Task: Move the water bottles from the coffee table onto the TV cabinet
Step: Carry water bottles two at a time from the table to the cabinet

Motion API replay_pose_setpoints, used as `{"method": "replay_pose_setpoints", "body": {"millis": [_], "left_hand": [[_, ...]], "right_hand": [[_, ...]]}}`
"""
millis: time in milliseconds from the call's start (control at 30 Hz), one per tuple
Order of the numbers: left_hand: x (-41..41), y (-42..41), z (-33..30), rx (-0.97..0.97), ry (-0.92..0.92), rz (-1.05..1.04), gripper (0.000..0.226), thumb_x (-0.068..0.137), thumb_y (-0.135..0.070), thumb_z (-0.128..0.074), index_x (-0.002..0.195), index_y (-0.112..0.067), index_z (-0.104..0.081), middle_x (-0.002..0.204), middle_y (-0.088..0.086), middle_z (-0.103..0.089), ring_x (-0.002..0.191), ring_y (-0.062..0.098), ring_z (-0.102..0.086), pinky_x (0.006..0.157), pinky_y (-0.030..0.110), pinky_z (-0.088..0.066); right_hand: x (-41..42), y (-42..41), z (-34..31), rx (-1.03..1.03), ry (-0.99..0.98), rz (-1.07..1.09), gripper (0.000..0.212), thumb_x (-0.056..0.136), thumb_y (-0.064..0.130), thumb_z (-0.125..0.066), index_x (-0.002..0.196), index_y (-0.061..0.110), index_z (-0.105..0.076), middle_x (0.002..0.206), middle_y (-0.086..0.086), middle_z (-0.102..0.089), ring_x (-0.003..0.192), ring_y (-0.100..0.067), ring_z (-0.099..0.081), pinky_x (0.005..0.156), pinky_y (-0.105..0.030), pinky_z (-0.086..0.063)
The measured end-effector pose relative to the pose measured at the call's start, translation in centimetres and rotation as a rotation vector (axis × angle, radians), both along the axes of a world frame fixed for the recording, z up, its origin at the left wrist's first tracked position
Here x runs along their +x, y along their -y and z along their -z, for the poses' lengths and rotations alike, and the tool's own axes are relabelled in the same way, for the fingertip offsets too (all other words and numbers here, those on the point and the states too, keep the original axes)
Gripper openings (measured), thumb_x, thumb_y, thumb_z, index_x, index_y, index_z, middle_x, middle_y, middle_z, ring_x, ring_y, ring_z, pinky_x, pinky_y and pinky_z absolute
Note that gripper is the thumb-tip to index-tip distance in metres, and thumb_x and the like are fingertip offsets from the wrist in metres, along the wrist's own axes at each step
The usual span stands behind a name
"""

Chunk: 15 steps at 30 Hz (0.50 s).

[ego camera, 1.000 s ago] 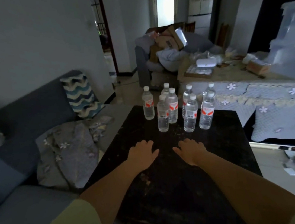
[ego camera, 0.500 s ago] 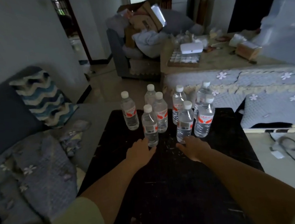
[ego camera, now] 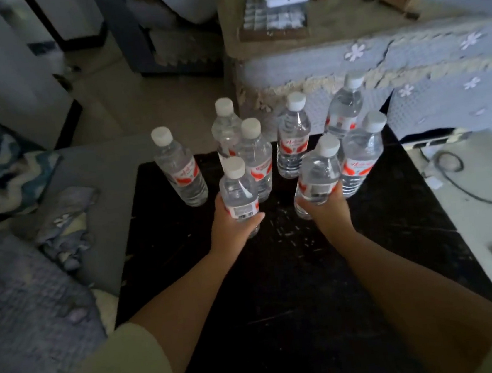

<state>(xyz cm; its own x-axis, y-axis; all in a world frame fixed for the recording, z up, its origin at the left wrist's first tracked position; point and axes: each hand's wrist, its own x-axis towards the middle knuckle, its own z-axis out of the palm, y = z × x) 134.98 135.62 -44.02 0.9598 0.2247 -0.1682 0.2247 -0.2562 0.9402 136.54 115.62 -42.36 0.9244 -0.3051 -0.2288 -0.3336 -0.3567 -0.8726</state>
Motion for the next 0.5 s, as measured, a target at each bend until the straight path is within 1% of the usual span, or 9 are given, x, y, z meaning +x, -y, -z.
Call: {"method": "replay_pose_setpoints", "body": {"millis": [67,133,167,267,367,467,500], "left_hand": [[-0.1,0.7,0.2,-0.053,0.011,-0.037,0.084,0.060,-0.025,-0.087,0.130,-0.021,-0.042,0.120,-0.008,-0.061,0.111,0.007,-0.060,0.093,0.024,-0.048],[0.2,1.2,0.4,-0.037,0.014,-0.057,0.074,0.066,-0.016,-0.086,0.124,-0.028,-0.041,0.113,-0.013,-0.059,0.102,-0.001,-0.060,0.082,0.012,-0.047],[0.3,1.4,0.4,-0.019,0.022,-0.051,0.073,0.067,-0.016,-0.086,0.122,-0.031,-0.041,0.111,-0.014,-0.059,0.100,-0.004,-0.060,0.079,0.009,-0.047],[0.5,1.3,0.7,0.017,0.036,-0.030,0.071,0.067,-0.016,-0.086,0.120,-0.033,-0.042,0.112,-0.015,-0.060,0.100,-0.006,-0.060,0.080,0.009,-0.048],[0.1,1.4,0.3,0.045,0.033,-0.036,0.070,0.067,-0.015,-0.086,0.119,-0.033,-0.042,0.110,-0.016,-0.059,0.096,-0.010,-0.058,0.076,0.002,-0.045],[-0.9,1.6,-0.6,0.048,0.004,-0.091,0.067,0.069,-0.012,-0.084,0.117,-0.030,-0.042,0.101,-0.018,-0.056,0.083,-0.013,-0.057,0.064,0.000,-0.043],[-1.3,1.6,-0.8,0.052,-0.003,-0.101,0.067,0.069,-0.013,-0.084,0.118,-0.028,-0.042,0.101,-0.018,-0.056,0.082,-0.012,-0.056,0.063,0.001,-0.043]], "right_hand": [[0.1,-0.3,0.2,-0.002,0.047,0.039,0.088,0.070,0.034,-0.084,0.140,0.024,-0.032,0.131,0.001,-0.056,0.118,-0.017,-0.055,0.096,-0.034,-0.049],[0.5,-0.7,0.4,-0.012,0.082,0.062,0.088,0.069,0.033,-0.084,0.139,0.023,-0.033,0.132,0.001,-0.055,0.119,-0.017,-0.054,0.099,-0.035,-0.047],[0.8,-0.9,0.5,-0.018,0.091,0.061,0.087,0.070,0.031,-0.084,0.139,0.022,-0.033,0.132,0.001,-0.055,0.120,-0.017,-0.053,0.100,-0.036,-0.047],[1.5,-1.2,0.7,-0.055,0.101,0.030,0.084,0.069,0.029,-0.084,0.137,0.021,-0.035,0.131,-0.001,-0.055,0.120,-0.019,-0.054,0.101,-0.040,-0.048],[1.2,-1.0,0.7,-0.069,0.097,0.007,0.084,0.068,0.029,-0.085,0.136,0.023,-0.036,0.130,0.001,-0.055,0.120,-0.019,-0.055,0.101,-0.042,-0.048],[0.1,-0.6,0.4,-0.055,0.088,-0.015,0.081,0.069,0.026,-0.085,0.135,0.022,-0.038,0.129,0.001,-0.056,0.119,-0.017,-0.055,0.097,-0.034,-0.048],[-0.4,-0.4,0.3,-0.057,0.088,-0.033,0.080,0.069,0.024,-0.084,0.135,0.021,-0.039,0.128,0.001,-0.057,0.118,-0.017,-0.056,0.095,-0.031,-0.048]]}}
